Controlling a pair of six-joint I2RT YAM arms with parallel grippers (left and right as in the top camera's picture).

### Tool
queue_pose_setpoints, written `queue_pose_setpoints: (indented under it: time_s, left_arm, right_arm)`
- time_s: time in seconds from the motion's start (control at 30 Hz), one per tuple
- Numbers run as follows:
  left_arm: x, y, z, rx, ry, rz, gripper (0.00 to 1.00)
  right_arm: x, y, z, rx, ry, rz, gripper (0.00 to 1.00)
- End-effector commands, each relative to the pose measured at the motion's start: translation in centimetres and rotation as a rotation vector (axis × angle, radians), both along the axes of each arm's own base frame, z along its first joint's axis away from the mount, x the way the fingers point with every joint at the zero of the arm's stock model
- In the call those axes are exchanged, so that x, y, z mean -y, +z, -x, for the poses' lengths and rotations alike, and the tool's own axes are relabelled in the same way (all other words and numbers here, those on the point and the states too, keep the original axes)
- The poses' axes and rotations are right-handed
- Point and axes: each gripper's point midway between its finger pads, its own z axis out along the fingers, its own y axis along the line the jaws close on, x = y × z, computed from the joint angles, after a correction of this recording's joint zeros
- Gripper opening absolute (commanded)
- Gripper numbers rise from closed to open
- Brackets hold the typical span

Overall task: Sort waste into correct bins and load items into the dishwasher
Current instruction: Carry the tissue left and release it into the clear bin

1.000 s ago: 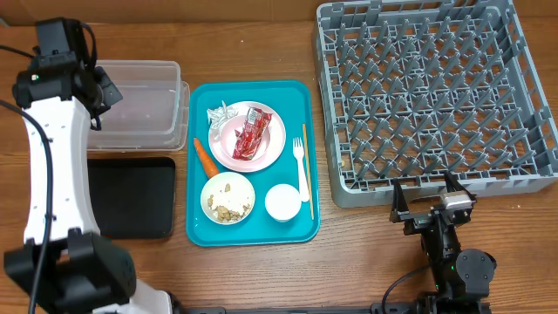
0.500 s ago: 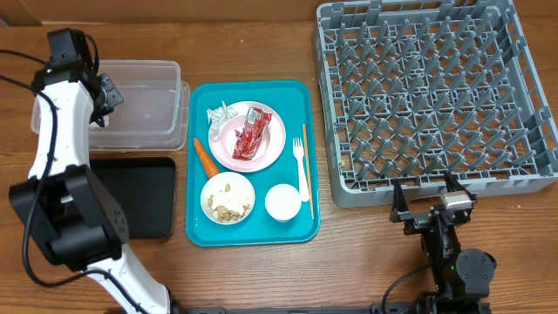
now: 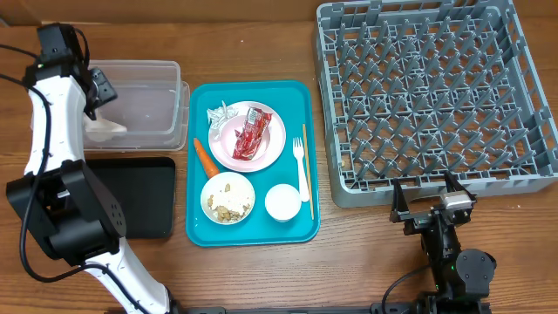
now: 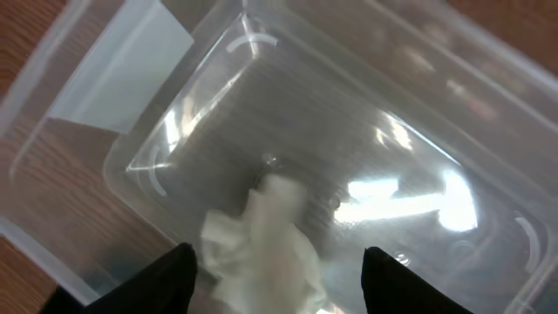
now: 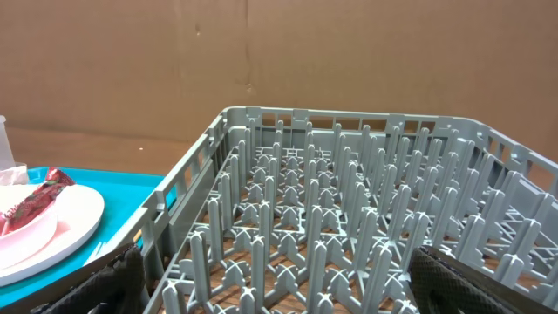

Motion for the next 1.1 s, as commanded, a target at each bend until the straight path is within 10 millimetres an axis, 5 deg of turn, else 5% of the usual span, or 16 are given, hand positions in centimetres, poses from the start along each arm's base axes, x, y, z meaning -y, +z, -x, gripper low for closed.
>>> queue_pose_setpoints:
  time_s: [0.0, 0.2, 0.43, 0.7, 0.87, 1.07]
  left_arm:
    - [-0.4, 3.1, -0.9, 0.049, -0.022, -0.021, 0.64]
    - [1.4, 7.9, -0.6, 0.071, -0.064, 0.047, 0.57]
    - [8.7, 12.4, 0.3, 0.135, -0.236, 0.377, 0.47]
    - [16.6, 10.4, 3.7, -0.072, -0.391, 0.493, 0.46]
    - [21.4, 9.9, 4.0, -0.135, -0.498, 0.434, 0.46]
    - [24.8, 9.3, 3.7, -0.156, -0.439, 0.303, 0.52]
  right_arm:
    - [0.1, -0.2, 0.0, 0.004, -0.001, -0.007, 1.00]
    - [0.1, -0.2, 0.0, 0.004, -0.001, -0.007, 1.00]
    - [0.1, -0.2, 0.0, 0.003, -0.001, -0.007, 1.00]
    - [0.1, -0.2, 0.0, 0.004, -0.001, -0.007, 1.00]
    - [0.1, -0.2, 0.0, 0.004, -0.001, -0.007, 1.00]
    - [0.1, -0.2, 0.0, 0.004, -0.001, -0.007, 1.00]
